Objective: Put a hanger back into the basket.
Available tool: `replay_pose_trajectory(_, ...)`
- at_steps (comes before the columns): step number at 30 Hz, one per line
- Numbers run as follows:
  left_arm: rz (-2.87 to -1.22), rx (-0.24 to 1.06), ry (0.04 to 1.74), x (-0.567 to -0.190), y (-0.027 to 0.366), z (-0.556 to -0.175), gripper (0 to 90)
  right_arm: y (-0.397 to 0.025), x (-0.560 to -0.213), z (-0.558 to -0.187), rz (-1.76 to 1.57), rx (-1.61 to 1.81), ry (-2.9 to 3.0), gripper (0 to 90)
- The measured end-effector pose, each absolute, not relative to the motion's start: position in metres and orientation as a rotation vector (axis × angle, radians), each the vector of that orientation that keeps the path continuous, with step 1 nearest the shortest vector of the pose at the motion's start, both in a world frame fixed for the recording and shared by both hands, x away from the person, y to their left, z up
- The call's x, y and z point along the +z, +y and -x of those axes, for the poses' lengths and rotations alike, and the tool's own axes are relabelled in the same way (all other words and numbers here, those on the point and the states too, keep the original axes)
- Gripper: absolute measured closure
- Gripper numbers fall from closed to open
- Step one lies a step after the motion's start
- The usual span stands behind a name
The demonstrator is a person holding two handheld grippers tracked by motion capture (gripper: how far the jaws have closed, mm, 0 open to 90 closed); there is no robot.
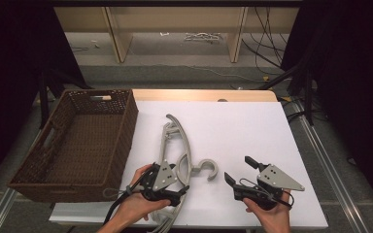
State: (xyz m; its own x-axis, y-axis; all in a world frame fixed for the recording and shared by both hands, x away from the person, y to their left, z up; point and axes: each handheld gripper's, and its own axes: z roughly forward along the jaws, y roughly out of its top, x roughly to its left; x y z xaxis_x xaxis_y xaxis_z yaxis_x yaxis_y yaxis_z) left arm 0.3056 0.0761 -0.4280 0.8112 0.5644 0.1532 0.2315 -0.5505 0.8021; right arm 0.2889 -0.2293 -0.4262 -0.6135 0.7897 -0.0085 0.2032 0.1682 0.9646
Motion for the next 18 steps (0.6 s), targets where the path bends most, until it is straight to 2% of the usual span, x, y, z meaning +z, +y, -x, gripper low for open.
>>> replay_pose_trajectory(6, -2.28, 0.451, 0.647, -0.435, 0.05, -0.33, 29.9, -0.23, -0.427, -0.29, -0.936, 1.464, 1.927, 16.4)
replay_pose_trajectory(13, -2.327, 0.369, 0.768, -0.444, 0.033, -0.347, 33.0, -0.229, -0.428, -0.291, -0.93, 1.484, 1.929, 16.4)
replay_pose_trajectory(18, -2.382, 0.345, 0.779, -0.448, 0.028, -0.357, 35.9, -0.23, -0.428, -0.289, -0.95, 1.475, 1.944, 16.4)
